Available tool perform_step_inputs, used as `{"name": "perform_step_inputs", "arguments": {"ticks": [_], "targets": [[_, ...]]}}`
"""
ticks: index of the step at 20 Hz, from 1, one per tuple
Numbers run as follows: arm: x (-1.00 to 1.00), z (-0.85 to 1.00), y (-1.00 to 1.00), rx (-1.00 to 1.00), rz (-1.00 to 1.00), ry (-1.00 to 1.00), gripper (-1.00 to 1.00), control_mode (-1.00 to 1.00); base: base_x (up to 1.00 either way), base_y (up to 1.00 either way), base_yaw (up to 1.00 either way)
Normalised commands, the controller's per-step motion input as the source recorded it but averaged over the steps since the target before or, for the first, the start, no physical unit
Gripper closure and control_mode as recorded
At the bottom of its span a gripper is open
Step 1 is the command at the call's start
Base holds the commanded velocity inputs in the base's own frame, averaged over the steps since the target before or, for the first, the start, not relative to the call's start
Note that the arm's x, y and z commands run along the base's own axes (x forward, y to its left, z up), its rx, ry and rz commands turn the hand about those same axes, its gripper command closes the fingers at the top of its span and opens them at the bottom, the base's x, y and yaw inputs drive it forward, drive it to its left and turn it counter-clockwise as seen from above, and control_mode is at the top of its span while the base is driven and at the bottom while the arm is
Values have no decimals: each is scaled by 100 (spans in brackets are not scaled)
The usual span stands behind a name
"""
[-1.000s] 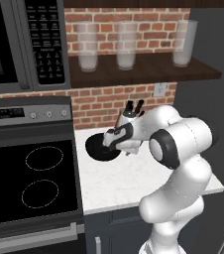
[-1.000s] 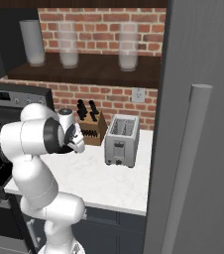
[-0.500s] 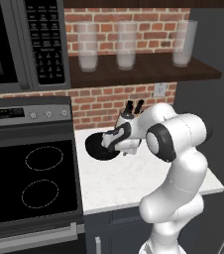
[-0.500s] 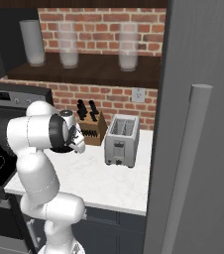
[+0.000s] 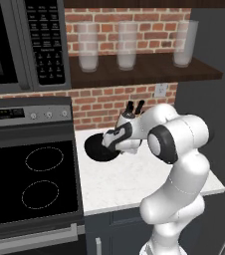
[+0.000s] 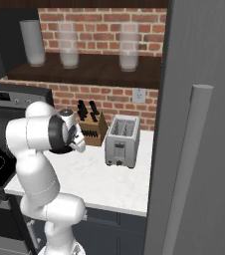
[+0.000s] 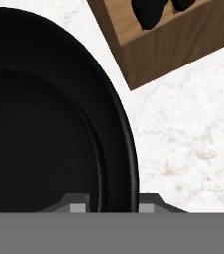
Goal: Pick up the bowls on the counter and stack them on top of one another in the open cabinet. Place the smaller bowl on top of the larger bowl.
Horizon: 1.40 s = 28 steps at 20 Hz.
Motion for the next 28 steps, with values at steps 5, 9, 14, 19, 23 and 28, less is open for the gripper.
{"name": "perform_step_inputs", "arguments": {"ticks": [5, 9, 14, 19, 23, 28], "targets": [[-50, 46, 0, 0, 0, -16, 100, -100, 0, 0, 0], [-70, 62, -1, 0, -2, -16, 100, -100, 0, 0, 0], [-70, 70, -13, 1, -5, -15, 100, -100, 0, 0, 0], [-62, 88, -16, 1, -9, -14, 100, -100, 0, 0, 0], [-69, 96, -30, 1, -11, -16, 100, -100, 0, 0, 0], [-66, 100, -52, 9, -11, -15, 100, -100, 0, 0, 0]]}}
